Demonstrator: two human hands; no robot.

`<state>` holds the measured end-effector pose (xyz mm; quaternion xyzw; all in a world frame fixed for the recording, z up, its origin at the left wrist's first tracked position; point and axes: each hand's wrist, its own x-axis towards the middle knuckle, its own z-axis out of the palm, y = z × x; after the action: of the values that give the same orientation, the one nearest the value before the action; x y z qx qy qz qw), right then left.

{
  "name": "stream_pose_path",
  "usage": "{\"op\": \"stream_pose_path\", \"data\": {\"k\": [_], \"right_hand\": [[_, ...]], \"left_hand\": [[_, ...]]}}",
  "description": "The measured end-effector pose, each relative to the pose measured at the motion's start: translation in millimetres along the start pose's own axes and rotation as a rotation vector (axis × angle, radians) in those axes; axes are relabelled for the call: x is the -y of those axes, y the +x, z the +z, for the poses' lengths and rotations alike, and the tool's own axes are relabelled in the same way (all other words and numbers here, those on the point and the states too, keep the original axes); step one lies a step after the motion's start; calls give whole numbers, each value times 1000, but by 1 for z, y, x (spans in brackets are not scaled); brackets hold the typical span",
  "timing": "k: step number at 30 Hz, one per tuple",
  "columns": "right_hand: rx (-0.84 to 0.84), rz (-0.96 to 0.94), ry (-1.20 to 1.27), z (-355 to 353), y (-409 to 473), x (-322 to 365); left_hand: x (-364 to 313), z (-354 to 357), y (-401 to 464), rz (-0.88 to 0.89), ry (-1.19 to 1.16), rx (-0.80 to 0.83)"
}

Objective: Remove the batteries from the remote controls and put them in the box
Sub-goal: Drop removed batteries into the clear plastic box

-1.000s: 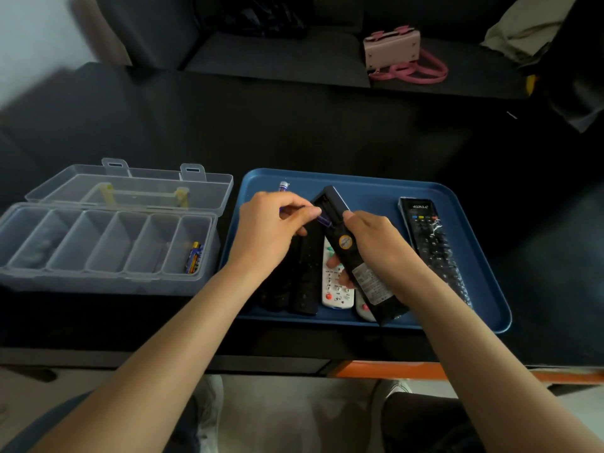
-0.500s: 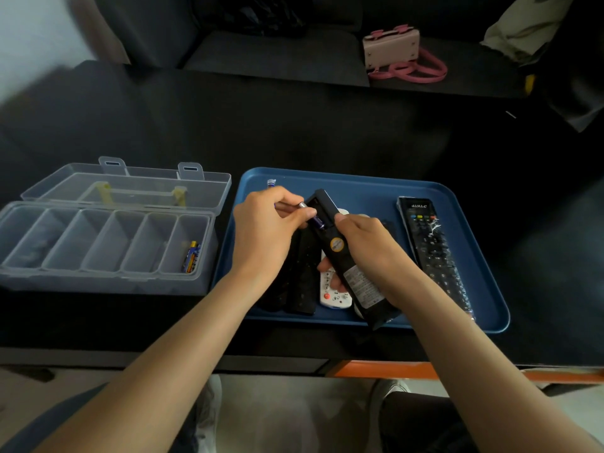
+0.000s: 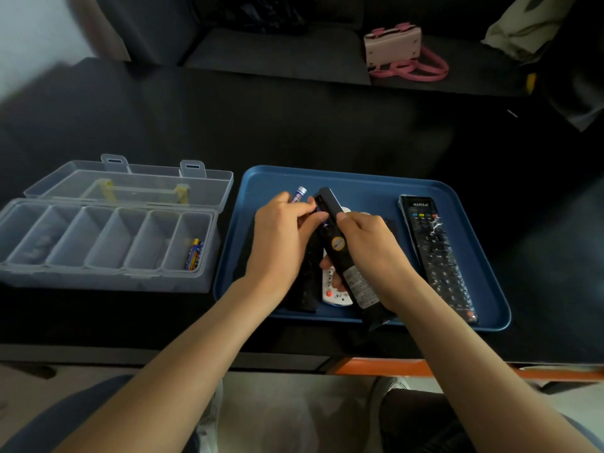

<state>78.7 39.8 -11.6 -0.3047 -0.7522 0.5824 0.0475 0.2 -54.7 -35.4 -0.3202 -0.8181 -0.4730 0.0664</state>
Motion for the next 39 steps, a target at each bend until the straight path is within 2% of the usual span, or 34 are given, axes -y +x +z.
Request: {"op": "stream_pose_path", "data": {"k": [7, 13, 17, 23, 27, 35, 39], "right_hand": [[41, 52, 171, 2, 0, 5], [68, 69, 252, -6, 2, 8], [38, 64, 205, -7, 3, 5], [80, 72, 224, -10, 2, 6], [73, 66, 192, -10, 2, 6], [109, 81, 204, -9, -1, 5], [106, 80, 203, -9, -1, 6]], "left_hand": [[-3, 1, -4, 119, 173, 47], [0, -16, 13, 40, -21, 177], [1, -15, 10, 58, -14, 269], [2, -16, 8, 80, -88, 322], [0, -13, 8, -84, -247, 264], [4, -16, 9, -21, -114, 131], [0, -18, 8, -67, -127, 81]]}}
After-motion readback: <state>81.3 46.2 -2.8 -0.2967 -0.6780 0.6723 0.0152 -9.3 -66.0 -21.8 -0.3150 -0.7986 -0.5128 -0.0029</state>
